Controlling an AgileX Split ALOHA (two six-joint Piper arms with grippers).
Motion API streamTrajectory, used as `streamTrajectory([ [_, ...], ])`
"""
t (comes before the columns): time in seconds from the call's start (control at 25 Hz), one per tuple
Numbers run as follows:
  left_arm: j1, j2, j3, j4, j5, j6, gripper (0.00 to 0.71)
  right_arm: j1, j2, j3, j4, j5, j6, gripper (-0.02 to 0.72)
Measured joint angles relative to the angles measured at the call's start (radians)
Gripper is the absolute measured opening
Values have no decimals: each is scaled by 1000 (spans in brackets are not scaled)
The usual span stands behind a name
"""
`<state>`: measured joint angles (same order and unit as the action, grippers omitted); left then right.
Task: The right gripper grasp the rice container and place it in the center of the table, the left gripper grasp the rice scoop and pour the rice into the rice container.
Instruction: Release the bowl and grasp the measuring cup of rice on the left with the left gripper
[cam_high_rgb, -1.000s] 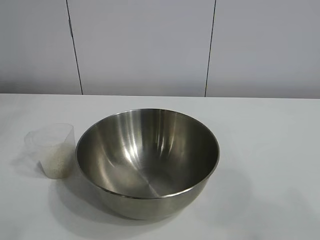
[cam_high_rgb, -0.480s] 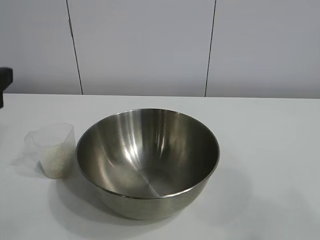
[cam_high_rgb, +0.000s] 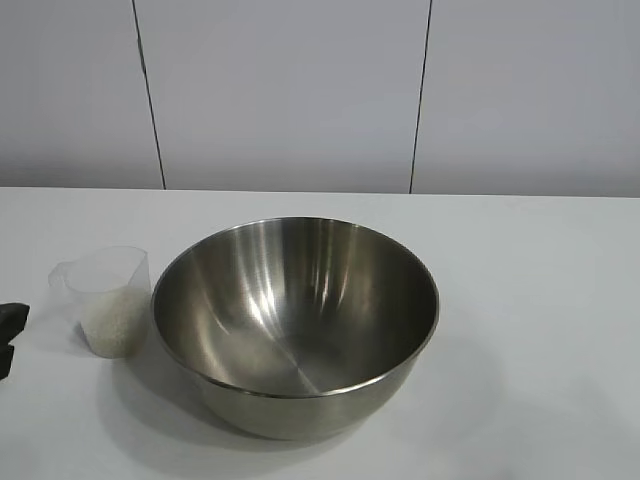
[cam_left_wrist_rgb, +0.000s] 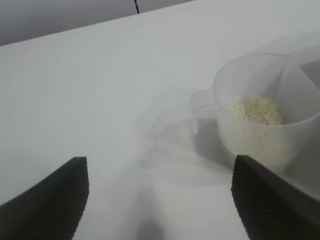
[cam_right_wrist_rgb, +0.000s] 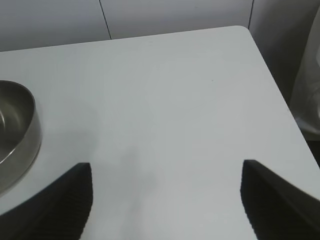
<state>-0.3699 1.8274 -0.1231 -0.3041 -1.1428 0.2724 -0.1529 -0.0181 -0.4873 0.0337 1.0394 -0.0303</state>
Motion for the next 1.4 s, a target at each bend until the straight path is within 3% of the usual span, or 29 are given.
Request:
streamTrajectory([
  [0.2,0,82,-20,5,-6,45,566,0,0,0,0,0,0,557],
  [0.48,0,93,-50,6,-9,71,516,0,0,0,3,1,0,557],
  [0.8,4,133,-98,43,-10,75,510,0,0,0,4,1,0,557],
  [1.08,78,137,-115,85,-11,75,510,0,0,0,4,1,0,557],
  [1.4,157,137,-142,244,-10,55,504,0,0,0,4,1,0,557],
])
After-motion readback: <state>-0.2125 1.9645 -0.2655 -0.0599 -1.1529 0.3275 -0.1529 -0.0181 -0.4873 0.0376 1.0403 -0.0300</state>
